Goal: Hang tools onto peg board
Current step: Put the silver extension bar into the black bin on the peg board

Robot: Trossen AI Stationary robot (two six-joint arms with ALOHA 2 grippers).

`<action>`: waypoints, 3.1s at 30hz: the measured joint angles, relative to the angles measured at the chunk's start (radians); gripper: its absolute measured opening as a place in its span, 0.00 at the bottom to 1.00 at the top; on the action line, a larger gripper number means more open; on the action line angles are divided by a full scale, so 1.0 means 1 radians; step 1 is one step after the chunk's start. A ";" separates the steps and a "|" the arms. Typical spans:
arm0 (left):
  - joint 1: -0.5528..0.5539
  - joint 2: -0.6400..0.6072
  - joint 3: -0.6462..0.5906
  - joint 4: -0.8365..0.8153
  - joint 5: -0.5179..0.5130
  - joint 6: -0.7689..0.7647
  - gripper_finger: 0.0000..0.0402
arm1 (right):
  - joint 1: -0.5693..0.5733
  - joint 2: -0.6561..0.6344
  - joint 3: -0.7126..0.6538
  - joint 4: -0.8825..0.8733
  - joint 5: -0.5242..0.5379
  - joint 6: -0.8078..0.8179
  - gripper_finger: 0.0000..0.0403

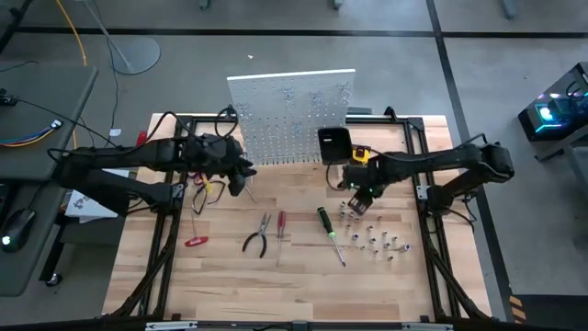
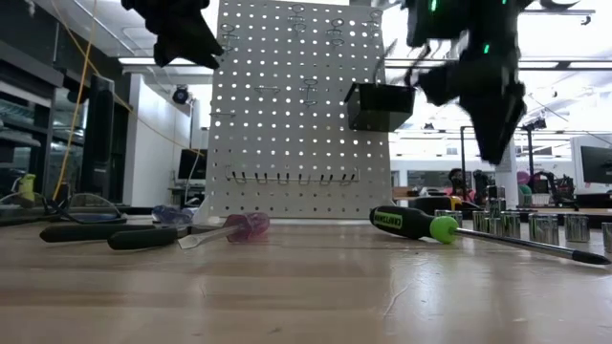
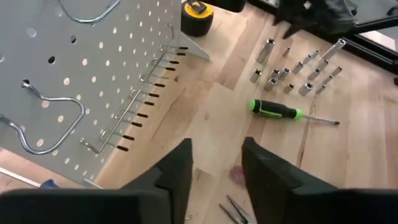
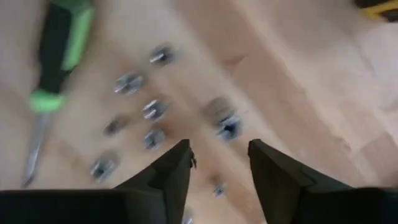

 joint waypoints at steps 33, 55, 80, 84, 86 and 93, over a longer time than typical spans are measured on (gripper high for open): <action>0.000 0.002 0.000 0.002 -0.001 -0.001 0.43 | -0.021 0.260 -0.108 0.188 -0.006 0.103 0.51; 0.000 0.002 0.000 -0.010 -0.003 0.059 0.43 | 0.069 -0.121 0.041 -0.090 0.070 0.157 0.17; 0.000 0.002 0.001 -0.009 -0.006 0.052 0.43 | -0.159 -0.031 0.377 0.265 0.245 -0.118 0.46; 0.000 0.002 0.001 -0.010 -0.005 0.052 0.43 | -0.158 -0.052 0.377 0.250 0.198 -0.136 0.47; 0.000 0.002 0.001 -0.009 -0.005 0.052 0.43 | -0.143 -0.084 0.378 0.228 0.162 -0.128 0.48; 0.000 0.002 0.001 -0.021 -0.004 0.052 0.43 | 0.062 -0.171 0.352 -0.086 -0.009 0.070 0.48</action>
